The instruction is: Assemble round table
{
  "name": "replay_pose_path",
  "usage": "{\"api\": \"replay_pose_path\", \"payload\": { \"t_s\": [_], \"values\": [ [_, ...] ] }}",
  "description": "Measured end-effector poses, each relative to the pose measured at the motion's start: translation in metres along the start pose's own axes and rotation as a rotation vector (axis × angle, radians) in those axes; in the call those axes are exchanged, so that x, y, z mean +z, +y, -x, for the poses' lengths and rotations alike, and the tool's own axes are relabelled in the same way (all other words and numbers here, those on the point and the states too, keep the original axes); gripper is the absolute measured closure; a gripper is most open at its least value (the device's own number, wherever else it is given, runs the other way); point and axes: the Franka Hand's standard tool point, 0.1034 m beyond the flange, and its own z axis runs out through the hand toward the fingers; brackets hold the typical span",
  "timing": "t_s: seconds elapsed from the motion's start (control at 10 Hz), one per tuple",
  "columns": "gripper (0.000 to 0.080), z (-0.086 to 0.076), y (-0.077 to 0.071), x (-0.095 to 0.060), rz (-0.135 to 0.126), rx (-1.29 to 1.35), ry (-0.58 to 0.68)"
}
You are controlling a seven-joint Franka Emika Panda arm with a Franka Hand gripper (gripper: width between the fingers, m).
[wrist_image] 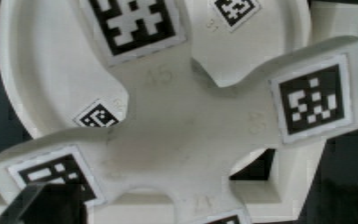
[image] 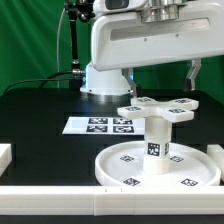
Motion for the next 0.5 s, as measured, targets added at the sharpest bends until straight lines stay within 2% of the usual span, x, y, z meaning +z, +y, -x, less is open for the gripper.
{"api": "replay_pose_path", "payload": {
  "t_s": [0.2, 0.5],
  "values": [
    [0.015, 0.0006, -0.0003, 0.001, 0.009, -0.179, 0.001],
    [0.015, 0.0075, -0.0012, 0.0062, 0.019, -0.549, -0.083]
  ]
}}
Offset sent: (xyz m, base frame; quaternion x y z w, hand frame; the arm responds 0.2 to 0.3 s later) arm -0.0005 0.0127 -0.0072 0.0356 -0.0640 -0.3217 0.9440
